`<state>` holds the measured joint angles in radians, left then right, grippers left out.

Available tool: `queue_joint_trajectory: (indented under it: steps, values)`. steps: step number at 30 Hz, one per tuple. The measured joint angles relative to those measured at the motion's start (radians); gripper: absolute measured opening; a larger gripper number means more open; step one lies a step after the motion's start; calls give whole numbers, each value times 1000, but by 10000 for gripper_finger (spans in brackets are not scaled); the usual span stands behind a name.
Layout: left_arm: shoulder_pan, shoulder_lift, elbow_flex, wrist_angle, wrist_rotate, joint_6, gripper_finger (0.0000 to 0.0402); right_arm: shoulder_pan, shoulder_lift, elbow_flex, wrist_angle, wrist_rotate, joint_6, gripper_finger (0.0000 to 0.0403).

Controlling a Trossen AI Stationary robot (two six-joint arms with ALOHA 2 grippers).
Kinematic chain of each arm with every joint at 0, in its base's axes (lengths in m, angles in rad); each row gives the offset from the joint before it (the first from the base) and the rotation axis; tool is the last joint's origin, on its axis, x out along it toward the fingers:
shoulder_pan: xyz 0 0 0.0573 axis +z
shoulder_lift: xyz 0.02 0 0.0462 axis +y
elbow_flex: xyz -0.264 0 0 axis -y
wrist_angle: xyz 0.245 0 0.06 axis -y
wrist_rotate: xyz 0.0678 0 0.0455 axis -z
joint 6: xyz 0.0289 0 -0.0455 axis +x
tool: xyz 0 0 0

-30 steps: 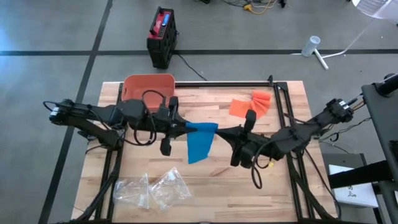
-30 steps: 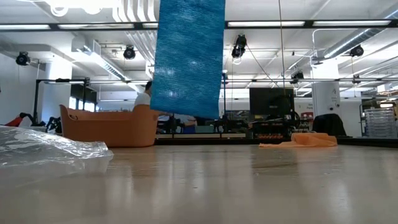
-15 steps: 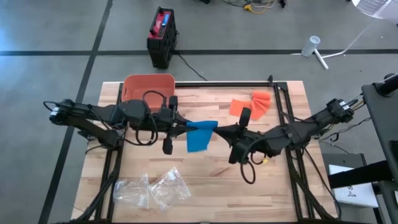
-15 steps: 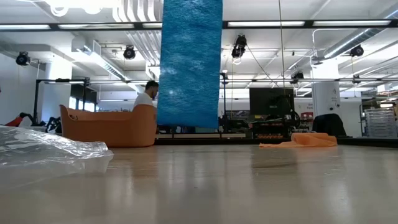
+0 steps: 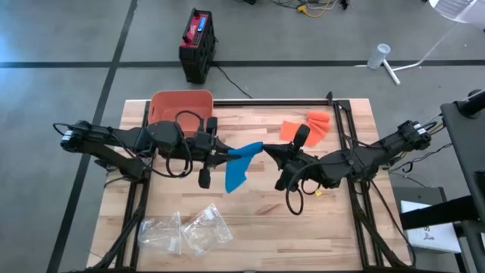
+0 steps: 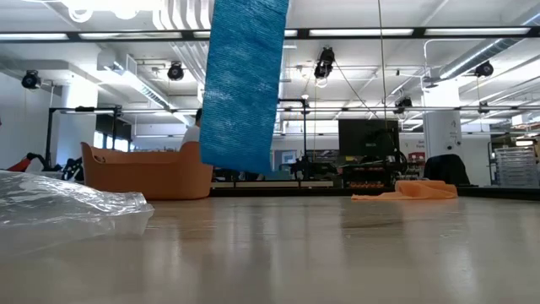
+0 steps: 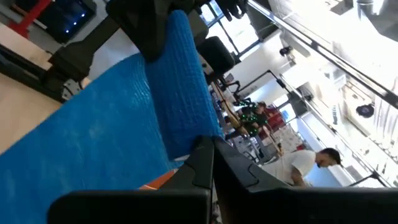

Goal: Roll bandage
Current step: Roll the blue bandage

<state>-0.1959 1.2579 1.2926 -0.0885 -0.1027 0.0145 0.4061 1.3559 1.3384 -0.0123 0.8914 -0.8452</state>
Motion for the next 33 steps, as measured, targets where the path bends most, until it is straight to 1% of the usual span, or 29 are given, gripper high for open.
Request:
queue_joint_trajectory:
  steps: [4,9,15,20,25,29,31,33]
  values:
    - [-2,0,0,-3,-8,-1,23,0,0,0,-12,-16,9,0]
    - [-5,-2,0,-15,-1,-3,22,-1,3,0,-68,-134,50,0]
    - [-6,2,0,-11,-4,-3,22,-1,3,0,-87,-157,43,0]
    - [-7,2,0,-10,-2,1,23,0,2,0,-87,-223,37,0]
    - [-7,2,0,-14,-4,2,22,0,3,0,-87,-235,33,0]
    - [-7,2,0,-20,-5,3,23,2,3,0,-86,-268,27,0]
    - [-8,2,0,-21,-6,3,22,2,5,6,-87,-245,20,0]
    - [-8,2,0,-17,1,3,22,-1,7,14,-82,-193,13,0]
